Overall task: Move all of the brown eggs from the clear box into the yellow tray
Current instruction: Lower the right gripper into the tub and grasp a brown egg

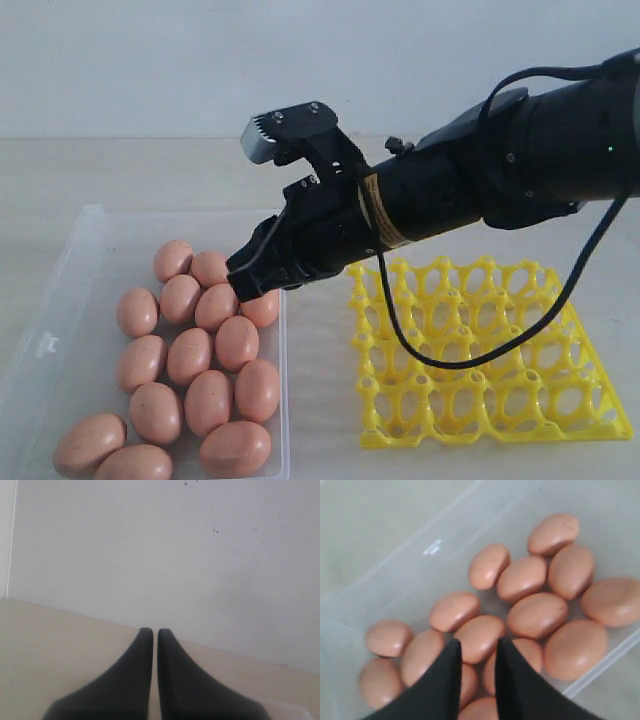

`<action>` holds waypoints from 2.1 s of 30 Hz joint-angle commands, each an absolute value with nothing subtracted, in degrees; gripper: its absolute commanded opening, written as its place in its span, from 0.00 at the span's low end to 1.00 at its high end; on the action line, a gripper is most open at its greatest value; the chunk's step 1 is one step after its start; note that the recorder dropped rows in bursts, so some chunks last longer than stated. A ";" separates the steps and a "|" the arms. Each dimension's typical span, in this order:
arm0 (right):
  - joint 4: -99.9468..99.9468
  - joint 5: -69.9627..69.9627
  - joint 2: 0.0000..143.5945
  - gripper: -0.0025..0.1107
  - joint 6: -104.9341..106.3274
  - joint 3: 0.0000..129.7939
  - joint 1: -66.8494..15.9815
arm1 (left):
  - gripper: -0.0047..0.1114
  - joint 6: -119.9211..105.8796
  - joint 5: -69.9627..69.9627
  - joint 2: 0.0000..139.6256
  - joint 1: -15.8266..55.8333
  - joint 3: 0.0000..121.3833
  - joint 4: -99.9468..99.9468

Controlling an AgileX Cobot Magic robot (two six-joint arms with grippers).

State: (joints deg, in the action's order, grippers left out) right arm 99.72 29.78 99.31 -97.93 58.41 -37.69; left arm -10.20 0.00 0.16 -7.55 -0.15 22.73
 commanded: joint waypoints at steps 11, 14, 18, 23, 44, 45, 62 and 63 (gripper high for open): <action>99.95 -50.21 104.10 0.02 -36.39 65.38 -46.16 | 0.07 -10.62 0.00 0.00 -7.35 0.00 22.92; 72.23 -55.93 108.54 0.02 -13.22 74.30 -43.09 | 0.07 -10.62 0.00 0.00 -7.35 0.00 22.92; 19.35 -66.90 113.17 0.02 2.71 89.10 -35.00 | 0.07 -10.62 0.00 0.00 -7.35 0.00 22.92; -22.74 -56.23 113.17 0.02 17.03 94.42 -33.66 | 0.07 -10.62 0.00 0.00 -7.35 0.00 22.92; -17.59 -53.38 122.03 0.41 3.67 94.42 -41.16 | 0.07 -10.62 0.00 0.00 -7.35 0.00 22.92; -17.59 -52.77 122.46 0.41 3.67 94.42 -41.16 | 0.07 -10.62 0.00 0.00 -7.35 0.00 22.92; -10.32 -47.27 128.44 0.42 -1.82 94.42 -41.16 | 0.07 -10.62 0.00 0.00 -7.35 0.00 22.92; -10.15 -46.69 128.46 0.42 -2.33 94.42 -41.16 | 0.07 -10.62 0.00 0.00 -7.35 0.00 22.92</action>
